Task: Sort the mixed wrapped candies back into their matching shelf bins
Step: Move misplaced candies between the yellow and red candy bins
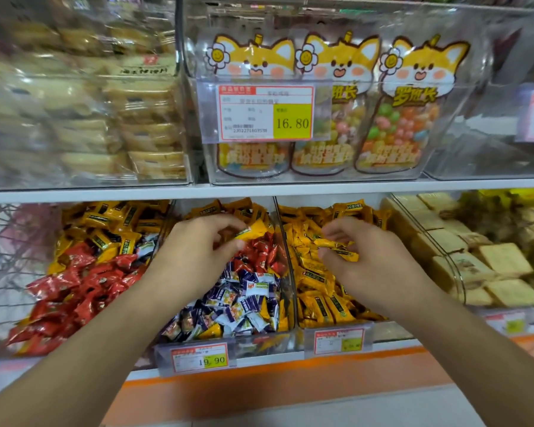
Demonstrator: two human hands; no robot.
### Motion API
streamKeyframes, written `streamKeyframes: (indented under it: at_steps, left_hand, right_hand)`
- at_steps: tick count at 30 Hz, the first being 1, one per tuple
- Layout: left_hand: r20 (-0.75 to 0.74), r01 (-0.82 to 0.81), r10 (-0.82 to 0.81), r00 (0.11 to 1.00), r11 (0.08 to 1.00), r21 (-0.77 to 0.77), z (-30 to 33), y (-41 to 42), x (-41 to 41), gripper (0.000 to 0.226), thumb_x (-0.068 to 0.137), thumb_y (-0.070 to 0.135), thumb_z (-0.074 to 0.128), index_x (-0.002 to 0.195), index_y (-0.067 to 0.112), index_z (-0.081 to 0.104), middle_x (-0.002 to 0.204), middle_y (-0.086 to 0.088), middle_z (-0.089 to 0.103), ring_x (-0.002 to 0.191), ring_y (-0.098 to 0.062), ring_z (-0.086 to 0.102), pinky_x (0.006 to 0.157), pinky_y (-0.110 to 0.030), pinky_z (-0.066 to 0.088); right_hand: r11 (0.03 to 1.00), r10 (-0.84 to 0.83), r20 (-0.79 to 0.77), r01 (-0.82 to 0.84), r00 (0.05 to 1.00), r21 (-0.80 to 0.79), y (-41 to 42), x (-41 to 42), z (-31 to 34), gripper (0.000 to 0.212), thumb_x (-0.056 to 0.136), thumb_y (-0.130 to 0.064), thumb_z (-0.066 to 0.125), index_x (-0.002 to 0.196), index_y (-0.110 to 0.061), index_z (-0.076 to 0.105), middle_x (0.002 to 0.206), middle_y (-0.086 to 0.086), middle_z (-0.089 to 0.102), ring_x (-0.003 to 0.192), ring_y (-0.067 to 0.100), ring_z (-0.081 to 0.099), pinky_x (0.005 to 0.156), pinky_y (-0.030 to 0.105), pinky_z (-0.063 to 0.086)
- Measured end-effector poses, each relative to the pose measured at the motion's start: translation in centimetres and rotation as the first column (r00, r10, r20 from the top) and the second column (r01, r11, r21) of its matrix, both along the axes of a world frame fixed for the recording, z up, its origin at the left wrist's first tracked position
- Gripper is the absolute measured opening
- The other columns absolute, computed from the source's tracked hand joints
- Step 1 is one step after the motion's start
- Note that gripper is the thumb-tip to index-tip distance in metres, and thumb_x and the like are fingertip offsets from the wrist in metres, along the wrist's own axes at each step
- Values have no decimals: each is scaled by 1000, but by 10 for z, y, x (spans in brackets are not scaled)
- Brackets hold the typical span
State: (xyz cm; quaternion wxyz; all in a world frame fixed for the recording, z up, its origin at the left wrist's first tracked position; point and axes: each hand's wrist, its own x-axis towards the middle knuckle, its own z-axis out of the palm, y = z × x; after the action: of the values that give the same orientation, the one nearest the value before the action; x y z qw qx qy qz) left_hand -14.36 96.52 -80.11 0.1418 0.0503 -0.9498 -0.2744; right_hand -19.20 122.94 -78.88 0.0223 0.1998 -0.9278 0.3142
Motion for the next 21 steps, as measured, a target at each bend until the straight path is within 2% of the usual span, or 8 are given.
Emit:
streamKeyframes:
  at_steps: [2, 5, 10, 12, 14, 16, 19, 21]
  left_hand:
    - [23, 79, -82, 996, 989, 124, 9, 15, 8, 26, 92, 42, 73, 117, 49, 69, 104, 26, 67, 99, 7, 62, 88, -19, 52]
    - [-5, 220, -226, 974, 945, 240, 15, 37, 18, 27, 91, 39, 75, 116, 46, 71, 108, 25, 68, 102, 8, 62, 91, -17, 54]
    - [-33, 279, -283, 959, 907, 315, 13, 50, 23, 39, 90, 35, 77, 126, 42, 64, 116, 21, 64, 103, 3, 64, 89, -22, 57]
    - [26, 247, -262, 965, 934, 257, 9, 45, 23, 38, 91, 33, 77, 124, 43, 63, 113, 22, 63, 98, 7, 62, 83, -14, 55]
    - [94, 259, -279, 956, 949, 180, 3, 37, 24, 27, 91, 30, 77, 112, 43, 68, 104, 23, 65, 95, 8, 61, 78, -15, 53]
    - [177, 312, -320, 931, 947, 73, -2, 31, 25, 19, 90, 30, 78, 105, 41, 73, 100, 24, 67, 96, 7, 60, 81, -18, 52]
    - [291, 406, -372, 882, 912, -64, -11, 26, 24, 25, 91, 33, 78, 114, 41, 74, 108, 30, 62, 101, 7, 58, 92, -21, 51]
    - [310, 437, -384, 870, 891, -125, -16, 23, 21, 28, 92, 36, 76, 118, 42, 72, 115, 29, 58, 107, 6, 54, 98, -25, 49]
  right_hand:
    - [992, 77, 28, -74, 997, -105, -6, 7, 4, 38, 98, -45, 63, 134, -36, 58, 118, -22, 63, 114, -2, 57, 102, 31, 51]
    - [971, 171, 88, -152, 981, -185, -12, 14, 9, 34, 97, -52, 60, 130, -44, 58, 111, -19, 67, 107, -2, 62, 95, 30, 55]
    - [984, 109, 47, -101, 993, -150, -8, 14, 12, 2, 99, -42, 63, 99, -41, 65, 87, 2, 72, 83, 24, 69, 72, 50, 58]
    - [997, -19, 43, 22, 999, -71, 0, 8, 11, 8, 100, -40, 63, 107, -40, 67, 94, 0, 71, 81, 22, 69, 64, 40, 57]
    - [994, -104, -7, 105, 995, 30, 8, 2, 7, 28, 100, -37, 63, 127, -33, 65, 117, -4, 69, 93, 17, 69, 72, 30, 55]
    - [991, -125, -28, 126, 992, 47, 10, -1, 4, 33, 98, -32, 65, 131, -27, 64, 128, -3, 66, 98, 16, 68, 77, 26, 51]
    - [993, -103, -14, 104, 995, 62, 6, -2, 1, 23, 97, -29, 65, 121, -28, 67, 129, -4, 62, 70, 15, 70, 60, 24, 52]
    - [994, -70, -22, 71, 997, 83, 2, -3, -1, 21, 98, -28, 65, 119, -28, 66, 133, -3, 60, 57, 10, 63, 53, 18, 44]
